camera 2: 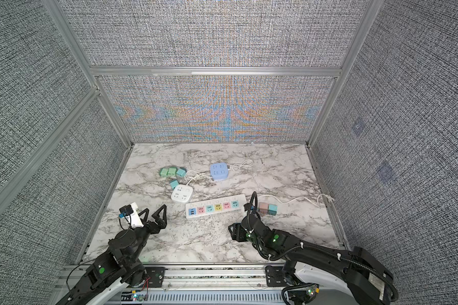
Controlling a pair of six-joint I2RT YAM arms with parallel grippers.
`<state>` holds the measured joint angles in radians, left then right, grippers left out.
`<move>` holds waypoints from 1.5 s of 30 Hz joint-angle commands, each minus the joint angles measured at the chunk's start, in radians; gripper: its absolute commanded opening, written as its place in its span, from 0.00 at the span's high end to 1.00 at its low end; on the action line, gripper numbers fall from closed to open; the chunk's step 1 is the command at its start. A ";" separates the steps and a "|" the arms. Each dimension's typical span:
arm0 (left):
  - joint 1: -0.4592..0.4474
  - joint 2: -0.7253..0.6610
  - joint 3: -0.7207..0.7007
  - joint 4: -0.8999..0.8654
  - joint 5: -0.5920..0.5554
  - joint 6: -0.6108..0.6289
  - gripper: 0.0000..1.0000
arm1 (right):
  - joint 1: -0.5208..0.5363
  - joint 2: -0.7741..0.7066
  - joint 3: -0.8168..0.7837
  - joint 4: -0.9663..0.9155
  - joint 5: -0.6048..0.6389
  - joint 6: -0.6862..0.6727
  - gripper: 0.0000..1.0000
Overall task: Insert plugs into power strip
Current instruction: Pick up the plug from the center of the table.
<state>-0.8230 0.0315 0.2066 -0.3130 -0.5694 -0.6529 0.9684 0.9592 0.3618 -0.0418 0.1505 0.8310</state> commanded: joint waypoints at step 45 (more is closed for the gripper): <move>-0.001 0.088 -0.012 -0.020 0.048 -0.013 0.01 | -0.218 0.113 0.014 -0.135 0.062 -0.208 0.20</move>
<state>-0.8230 0.1184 0.1902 -0.3412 -0.5232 -0.6624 0.7475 1.0554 0.3634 -0.1417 0.1398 0.6151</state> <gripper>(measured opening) 0.994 0.797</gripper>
